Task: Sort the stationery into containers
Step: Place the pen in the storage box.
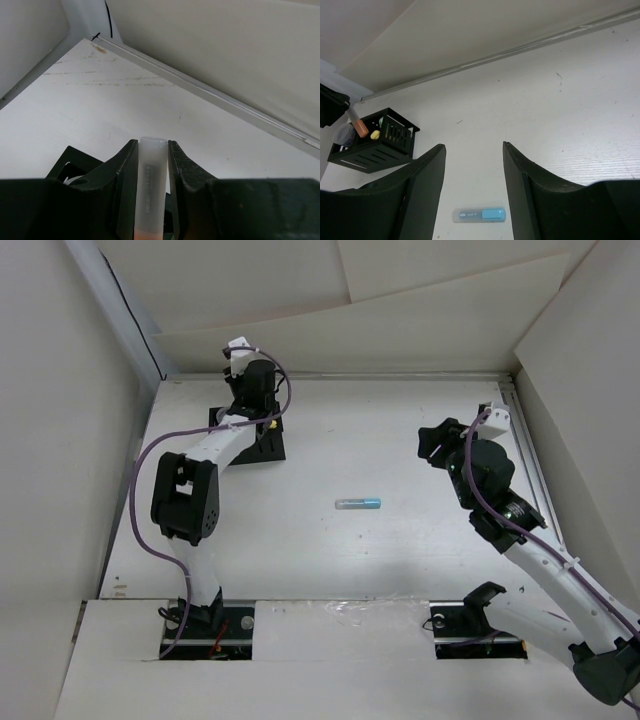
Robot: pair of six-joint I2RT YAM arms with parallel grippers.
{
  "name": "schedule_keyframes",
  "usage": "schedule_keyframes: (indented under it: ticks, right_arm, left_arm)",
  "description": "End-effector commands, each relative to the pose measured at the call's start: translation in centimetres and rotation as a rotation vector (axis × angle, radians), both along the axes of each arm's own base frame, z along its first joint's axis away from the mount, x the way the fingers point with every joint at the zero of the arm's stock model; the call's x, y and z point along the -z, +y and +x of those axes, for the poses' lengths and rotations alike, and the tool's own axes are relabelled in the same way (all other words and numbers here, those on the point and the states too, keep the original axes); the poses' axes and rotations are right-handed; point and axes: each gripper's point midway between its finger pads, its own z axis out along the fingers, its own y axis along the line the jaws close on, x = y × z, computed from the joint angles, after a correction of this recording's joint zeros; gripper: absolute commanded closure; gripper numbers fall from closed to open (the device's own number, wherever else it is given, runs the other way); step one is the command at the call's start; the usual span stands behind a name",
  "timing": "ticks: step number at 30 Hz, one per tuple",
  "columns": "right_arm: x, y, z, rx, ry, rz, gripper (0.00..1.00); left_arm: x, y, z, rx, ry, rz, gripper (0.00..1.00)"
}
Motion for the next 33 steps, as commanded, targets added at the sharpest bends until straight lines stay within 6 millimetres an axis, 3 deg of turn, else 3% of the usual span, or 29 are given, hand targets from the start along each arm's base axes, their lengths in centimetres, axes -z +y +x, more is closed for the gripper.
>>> schedule_keyframes:
  ticks: [1,8,11,17,19,20,23,24,26,28,31,32,33]
  right_arm:
    - [-2.0,0.1,0.1,-0.004,-0.054,0.041,0.45]
    - [-2.0,0.1,0.1,-0.004,-0.054,0.041,0.45]
    - [-2.0,0.1,0.1,-0.004,-0.054,0.041,0.45]
    - [-2.0,0.1,0.1,-0.004,-0.054,0.041,0.45]
    - [-2.0,0.1,0.1,-0.004,-0.054,0.041,0.45]
    - [-2.0,0.1,0.1,-0.004,-0.054,0.041,0.45]
    - [-2.0,0.2,0.1,-0.014,-0.053,0.042,0.45]
    - [-2.0,0.2,0.1,-0.014,-0.053,0.042,0.45]
    - [-2.0,0.2,0.1,-0.014,-0.053,0.042,0.45]
    - [-2.0,0.4,0.0,-0.023,-0.053,0.042,0.45]
    - [-2.0,0.4,0.0,-0.023,-0.053,0.042,0.45]
    - [-2.0,0.2,0.1,-0.014,-0.053,0.042,0.50]
    - [-2.0,0.2,0.1,-0.014,-0.053,0.042,0.56]
  left_arm:
    - [-2.3,-0.3,-0.5,-0.020,-0.087,-0.027,0.85]
    - [-2.2,-1.9,-0.8,0.001,-0.101,-0.012,0.85]
    - [-2.4,-1.8,-1.4,-0.002,-0.111,-0.030,0.82]
    - [-1.9,-1.4,-2.1,-0.015,-0.096,-0.028,0.71]
    - [-3.4,-1.0,-2.7,-0.026,-0.129,-0.048,0.66]
    - [-3.2,-0.9,-3.2,-0.026,-0.115,-0.042,0.63]
    - [-5.8,-1.1,-4.8,-0.004,-0.181,-0.102,0.55]
    - [-5.5,-1.1,-4.9,-0.004,-0.178,-0.101,0.52]
    - [-7.9,-1.8,-5.7,0.038,-0.230,-0.131,0.48]
    - [-9.5,-3.3,-6.6,0.096,-0.259,-0.145,0.48]
    - [-10.0,-7.5,-7.5,0.245,-0.243,-0.132,0.51]
    - [-10.2,-11.0,-8.1,0.394,-0.231,-0.153,0.53]
    - [-9.4,-13.0,-8.6,0.478,-0.203,-0.159,0.53]
